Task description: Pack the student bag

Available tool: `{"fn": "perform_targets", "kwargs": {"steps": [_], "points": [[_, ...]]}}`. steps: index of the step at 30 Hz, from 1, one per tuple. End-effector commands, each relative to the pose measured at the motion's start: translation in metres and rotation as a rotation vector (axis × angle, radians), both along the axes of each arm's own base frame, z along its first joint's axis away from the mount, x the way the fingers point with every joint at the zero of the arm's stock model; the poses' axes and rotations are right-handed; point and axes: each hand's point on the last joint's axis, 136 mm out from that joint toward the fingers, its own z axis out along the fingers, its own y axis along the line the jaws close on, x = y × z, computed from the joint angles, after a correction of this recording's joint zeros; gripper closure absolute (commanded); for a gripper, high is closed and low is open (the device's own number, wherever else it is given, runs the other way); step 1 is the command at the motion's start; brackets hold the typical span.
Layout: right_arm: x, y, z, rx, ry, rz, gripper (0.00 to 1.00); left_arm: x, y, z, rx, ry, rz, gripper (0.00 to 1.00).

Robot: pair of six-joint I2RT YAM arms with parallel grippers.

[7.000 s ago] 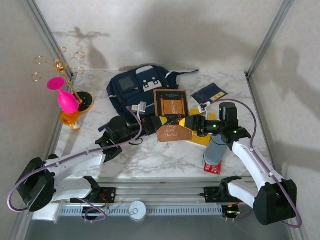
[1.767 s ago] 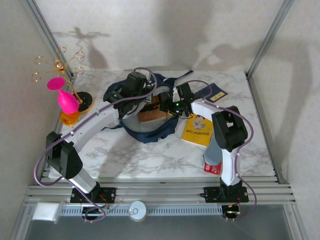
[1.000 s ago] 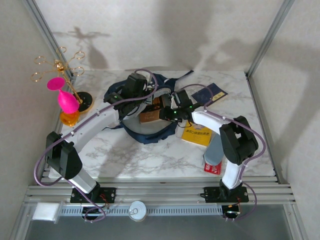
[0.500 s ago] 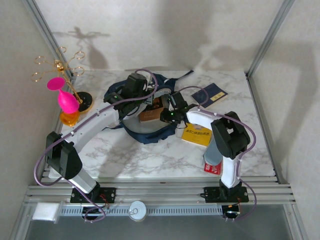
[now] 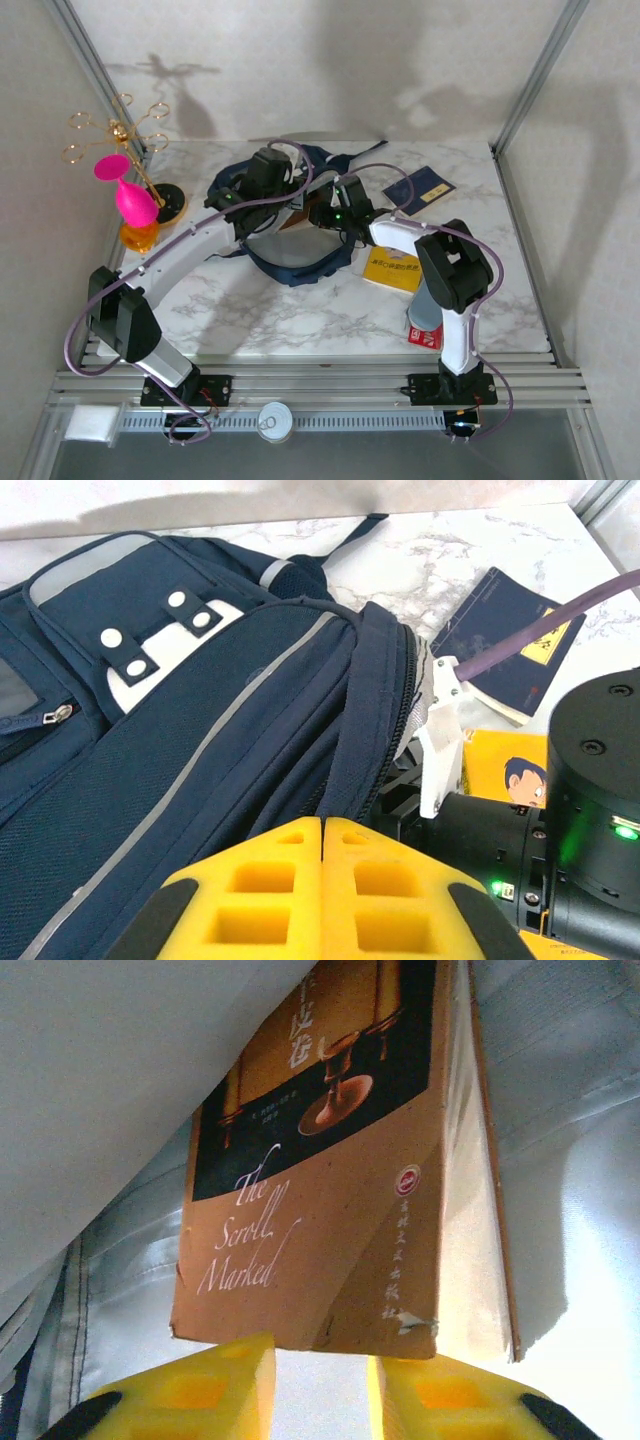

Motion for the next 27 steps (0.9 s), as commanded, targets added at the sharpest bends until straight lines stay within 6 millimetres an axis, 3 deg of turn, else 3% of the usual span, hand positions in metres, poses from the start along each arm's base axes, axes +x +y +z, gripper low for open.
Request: {"fn": "perform_targets", "kwargs": {"steps": [1,5,8,12,16,20,23,27], "points": [[-0.016,0.001,0.042,0.069,-0.096,0.068,0.63,0.002,0.004,0.02,-0.052,-0.057,0.033,1.0],[-0.053,-0.026,0.061,0.055,-0.098,0.07,0.56,0.001,0.006,0.008,-0.055,-0.031,0.058,1.0],[-0.074,-0.057,0.066,-0.004,-0.06,0.018,0.52,-0.005,0.003,-0.008,-0.074,0.006,0.053,1.0],[-0.087,-0.121,0.056,-0.095,0.06,-0.131,0.48,-0.021,-0.007,-0.038,-0.091,0.076,0.06,1.0],[-0.088,-0.184,0.046,-0.114,0.153,-0.275,0.44,-0.051,-0.023,-0.073,-0.056,0.138,0.04,0.99],[-0.082,-0.231,0.033,-0.172,0.22,-0.397,0.4,-0.071,-0.029,-0.078,-0.135,0.175,0.024,0.68],[-0.074,-0.262,0.015,-0.241,0.284,-0.497,0.36,-0.081,-0.027,-0.057,-0.231,0.184,0.039,0.45],[-0.056,-0.279,-0.001,-0.29,0.309,-0.56,0.31,-0.097,-0.018,-0.017,-0.448,0.165,0.084,0.13]]}}
